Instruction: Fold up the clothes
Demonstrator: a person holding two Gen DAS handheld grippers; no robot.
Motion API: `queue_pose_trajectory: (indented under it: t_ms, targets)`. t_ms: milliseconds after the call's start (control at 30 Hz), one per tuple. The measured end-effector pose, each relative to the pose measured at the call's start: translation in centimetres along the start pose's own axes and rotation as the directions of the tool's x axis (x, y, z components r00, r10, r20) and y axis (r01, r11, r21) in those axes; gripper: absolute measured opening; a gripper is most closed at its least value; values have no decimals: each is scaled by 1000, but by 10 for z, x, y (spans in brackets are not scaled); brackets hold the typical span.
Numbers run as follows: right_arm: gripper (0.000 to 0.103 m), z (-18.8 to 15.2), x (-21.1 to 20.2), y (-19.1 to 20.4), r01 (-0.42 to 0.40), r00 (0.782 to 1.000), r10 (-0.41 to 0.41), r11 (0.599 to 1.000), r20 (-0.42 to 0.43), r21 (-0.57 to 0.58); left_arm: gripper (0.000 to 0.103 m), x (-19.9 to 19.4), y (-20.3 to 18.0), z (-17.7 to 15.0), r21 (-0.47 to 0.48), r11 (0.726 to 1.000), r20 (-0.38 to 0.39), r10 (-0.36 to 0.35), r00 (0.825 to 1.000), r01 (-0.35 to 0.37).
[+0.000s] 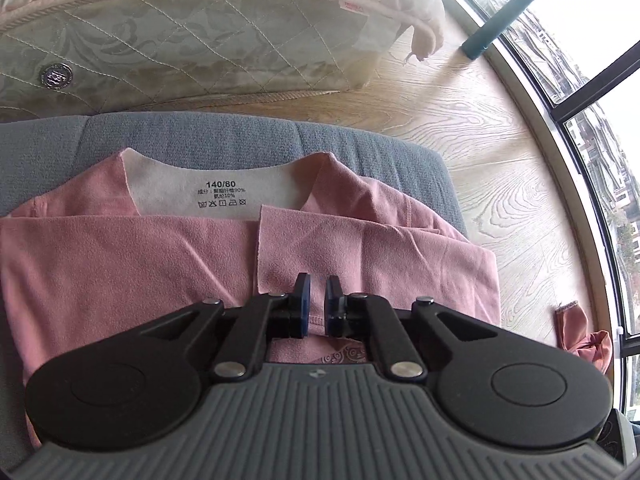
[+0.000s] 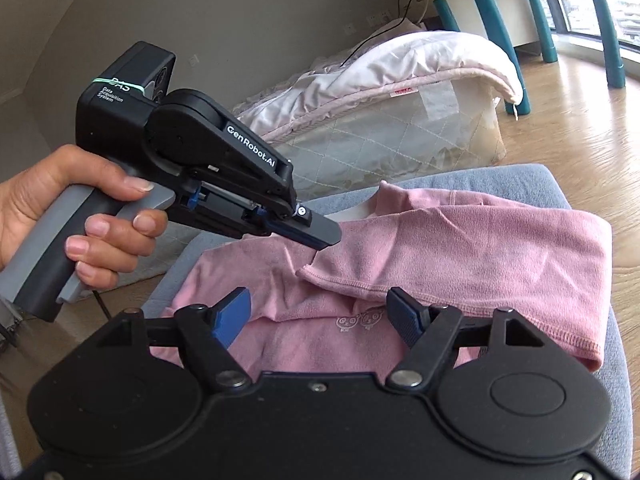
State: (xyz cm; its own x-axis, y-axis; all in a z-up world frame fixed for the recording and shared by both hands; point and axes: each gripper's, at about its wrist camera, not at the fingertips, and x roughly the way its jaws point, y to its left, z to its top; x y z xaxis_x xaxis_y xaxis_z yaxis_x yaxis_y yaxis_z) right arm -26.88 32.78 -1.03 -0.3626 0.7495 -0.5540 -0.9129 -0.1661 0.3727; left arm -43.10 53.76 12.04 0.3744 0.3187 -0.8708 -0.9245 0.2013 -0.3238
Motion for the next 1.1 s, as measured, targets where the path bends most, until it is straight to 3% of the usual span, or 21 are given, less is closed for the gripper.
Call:
queue_pose_trajectory:
  t_ms: [67,133,233,400,467,567,700,833,900,933,1100]
  targets:
    - [74,-2,4,-1,78,995,-82,994,55,78,8,-6,0,2,25,999,13,24,1000,-24]
    - [72,-5,9,-1,86,993,-94,990,67,109,8,-9,-2,2,46,999,10,22,1000,-22]
    - [68,-2,23,18,164,986,-163,986,43,-6,11,-13,5,3,44,999,-1,-3,1000,3]
    - [68,2,57,50,207,977,-211,945,9,-254,15,-13,38,-2,-84,995,-27,-56,998,54]
    - [64,2,69,58,213,974,-228,915,-4,-342,23,-11,51,-3,-151,986,-38,-76,996,70]
    - [58,-1,76,60,233,968,-251,896,2,-378,37,-14,65,-4,-252,965,-30,-86,996,76]
    - [37,-5,87,63,260,960,-281,867,13,-425,40,-23,65,-1,-260,958,11,-123,992,122]
    - [33,-9,97,65,285,950,-310,836,25,-470,41,-24,63,-1,-256,955,12,-154,988,152]
    - [5,-11,102,67,297,945,-324,818,32,-492,41,-22,65,-2,-274,950,5,-157,988,152]
    - [5,-12,104,67,303,943,-331,810,35,-502,41,-21,66,-2,-284,946,3,-162,987,156]
    - [5,-1,81,60,243,968,-246,895,41,-374,49,-21,64,-4,-299,937,0,-189,982,181]
